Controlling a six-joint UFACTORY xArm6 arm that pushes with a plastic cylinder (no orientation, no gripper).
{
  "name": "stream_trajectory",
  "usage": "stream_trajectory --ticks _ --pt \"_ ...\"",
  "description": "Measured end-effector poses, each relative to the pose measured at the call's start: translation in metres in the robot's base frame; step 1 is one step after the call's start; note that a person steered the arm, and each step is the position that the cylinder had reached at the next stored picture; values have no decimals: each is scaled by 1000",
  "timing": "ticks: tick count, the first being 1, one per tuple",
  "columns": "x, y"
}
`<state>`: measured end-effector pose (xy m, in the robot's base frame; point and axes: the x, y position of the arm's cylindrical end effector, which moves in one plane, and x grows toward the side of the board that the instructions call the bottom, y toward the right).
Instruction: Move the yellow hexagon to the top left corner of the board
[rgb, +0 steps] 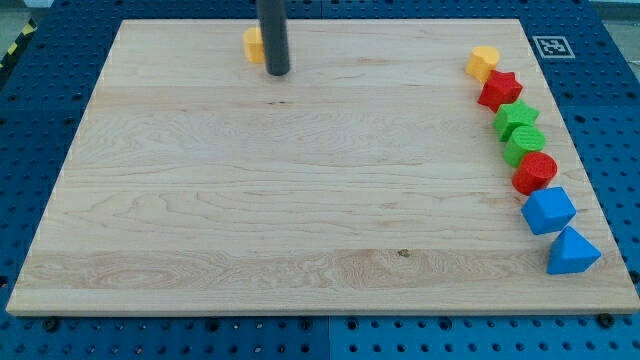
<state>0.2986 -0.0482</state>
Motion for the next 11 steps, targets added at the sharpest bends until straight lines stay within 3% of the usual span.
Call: stream_trajectory --ticks 2,5,7,9,10,11 --pt "-42 -1" --pt "-46 -108" --pt "-34 -112" --pt "-50 -164" --pt "-62 -162" --pt "-62 -91"
